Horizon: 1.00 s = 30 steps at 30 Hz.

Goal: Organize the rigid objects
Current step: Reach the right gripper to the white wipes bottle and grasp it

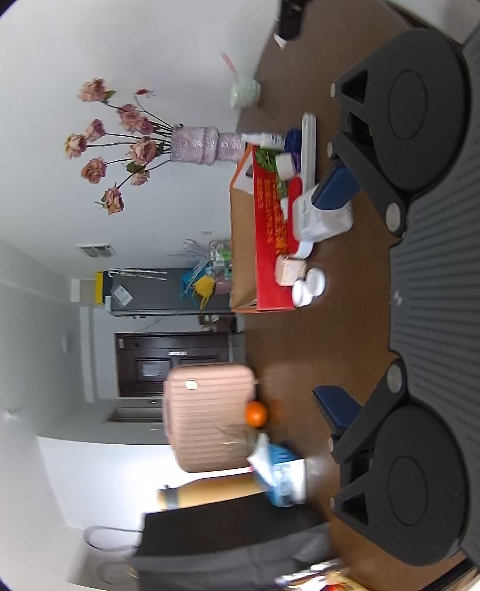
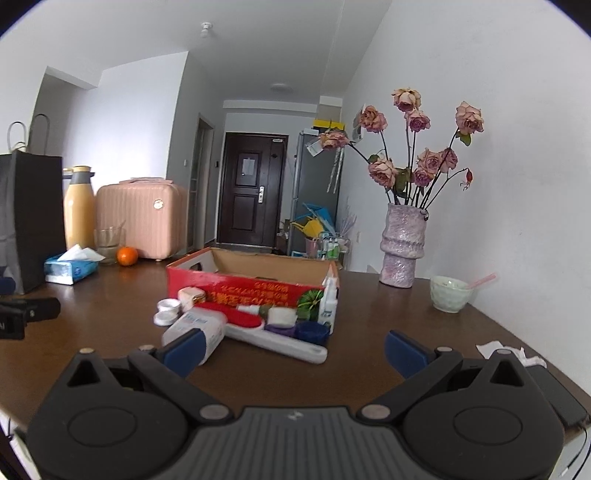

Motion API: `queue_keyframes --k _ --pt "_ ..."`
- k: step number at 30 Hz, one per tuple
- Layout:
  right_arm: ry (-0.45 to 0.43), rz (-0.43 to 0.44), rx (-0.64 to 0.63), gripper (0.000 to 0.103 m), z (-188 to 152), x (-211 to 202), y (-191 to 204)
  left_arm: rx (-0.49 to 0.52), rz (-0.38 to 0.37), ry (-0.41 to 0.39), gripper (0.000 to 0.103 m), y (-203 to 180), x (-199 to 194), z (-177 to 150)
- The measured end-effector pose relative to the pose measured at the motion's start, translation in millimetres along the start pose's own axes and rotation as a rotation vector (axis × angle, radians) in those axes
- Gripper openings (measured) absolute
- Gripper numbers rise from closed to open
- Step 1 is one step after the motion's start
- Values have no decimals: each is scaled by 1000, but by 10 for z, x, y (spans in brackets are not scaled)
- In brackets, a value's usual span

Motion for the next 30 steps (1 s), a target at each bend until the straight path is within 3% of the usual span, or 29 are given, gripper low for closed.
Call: queue_keyframes --k 2,6,10,14,17,21,23,25,28,29,30 --pt "6 -4 13 103 14 168 -31 25 9 4 103 -18 191 17" --pt "15 36 56 103 -14 540 -78 -58 -70 18 103 50 556 43" --pt "147 164 75 103 -53 912 13 -59 -146 123 103 6 966 61" --pt "177 147 77 103 13 1258 180 -45 -148 159 103 -11 1338 107" --pt "192 218 71 103 80 1463 414 -45 -137 187 103 72 1561 120" --pt "198 278 53 103 149 1728 696 -155 -160 324 103 245 1752 -20" --pt "224 292 48 101 175 1898 771 -201 -198 350 102 252 1737 -94" --pt "269 353 86 75 208 2079 827 -180 -245 309 102 154 1642 -119" --pt "346 485 120 60 221 2325 968 -98 -312 239 94 -88 1562 -144" --pt "366 516 114 56 210 2385 1026 -88 -310 244 80 -148 1579 -156" --pt "385 539 106 45 195 2435 1086 -88 -309 264 64 -189 1619 -176"
Point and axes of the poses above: each gripper's, at about its wrist camera, not at the fingertips, and x roughly the way its jaws point, y to its left, z to its top, the point moved 5 cm from there along x, roughly the way its jaws point, and after that the axes turned 6 degrees about -z, right-handed, at the moved point
